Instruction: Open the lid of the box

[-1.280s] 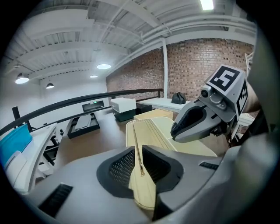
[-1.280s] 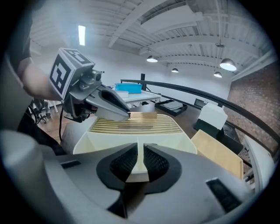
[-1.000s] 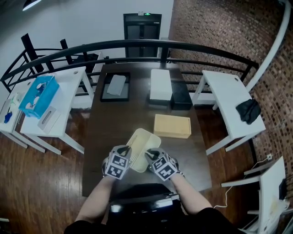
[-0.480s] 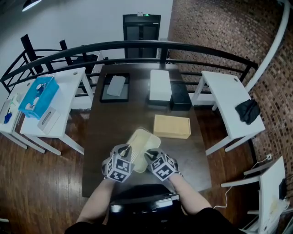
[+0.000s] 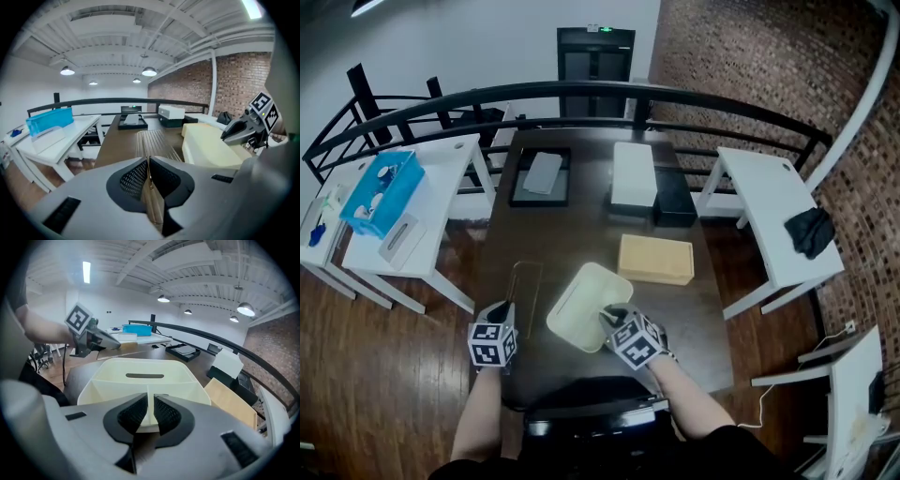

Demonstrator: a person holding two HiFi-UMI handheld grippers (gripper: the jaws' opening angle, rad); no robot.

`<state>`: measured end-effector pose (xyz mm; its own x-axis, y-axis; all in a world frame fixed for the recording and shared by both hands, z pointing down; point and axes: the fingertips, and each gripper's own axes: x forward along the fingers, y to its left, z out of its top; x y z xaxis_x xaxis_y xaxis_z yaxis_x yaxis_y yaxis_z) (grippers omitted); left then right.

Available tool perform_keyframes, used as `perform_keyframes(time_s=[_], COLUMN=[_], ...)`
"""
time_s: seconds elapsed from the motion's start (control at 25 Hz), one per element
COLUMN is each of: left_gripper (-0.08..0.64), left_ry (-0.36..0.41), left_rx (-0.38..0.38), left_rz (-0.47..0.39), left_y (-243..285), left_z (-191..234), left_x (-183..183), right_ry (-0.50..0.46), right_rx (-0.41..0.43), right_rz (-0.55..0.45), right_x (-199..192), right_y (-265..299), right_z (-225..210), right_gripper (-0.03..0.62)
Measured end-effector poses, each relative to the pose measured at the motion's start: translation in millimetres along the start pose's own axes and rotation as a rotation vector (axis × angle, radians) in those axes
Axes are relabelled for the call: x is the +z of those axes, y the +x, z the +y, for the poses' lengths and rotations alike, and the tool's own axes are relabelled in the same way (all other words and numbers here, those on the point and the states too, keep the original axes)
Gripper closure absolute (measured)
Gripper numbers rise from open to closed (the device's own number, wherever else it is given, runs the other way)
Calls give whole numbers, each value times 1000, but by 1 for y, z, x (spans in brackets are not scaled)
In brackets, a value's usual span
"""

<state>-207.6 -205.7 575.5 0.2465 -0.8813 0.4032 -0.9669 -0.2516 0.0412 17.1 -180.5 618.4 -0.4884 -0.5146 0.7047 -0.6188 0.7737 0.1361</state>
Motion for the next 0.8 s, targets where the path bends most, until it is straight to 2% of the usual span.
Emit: perform_keyframes(time_s=[0.16,0.32,0.64,0.68,0.76,0.8], left_gripper=[549,548,549,533,429,427], left_ry=[-20,-16,-4,-9,-23,-32], left_rx=[67,75,115,108,90,87], left_rz=[111,118,174,158,101,67], left_y=[-2,3,11,11,6,2], left_z=[22,18,19,18,16,15], left_x=[-71,-100,-130,-127,-113,-104], right_ry=[0,3,8,10,17,22], right_rx=[0,-5,-14,-15,-15,-15], right_rz=[0,1,-2,-4,-14,-20], right_x=[0,0,-1,-1,-1,-1], right_y=[1,0,2,3,3,3], right_z=[0,-2,-1,-1,-1,-1], right_gripper=[545,545,545,545,541,540])
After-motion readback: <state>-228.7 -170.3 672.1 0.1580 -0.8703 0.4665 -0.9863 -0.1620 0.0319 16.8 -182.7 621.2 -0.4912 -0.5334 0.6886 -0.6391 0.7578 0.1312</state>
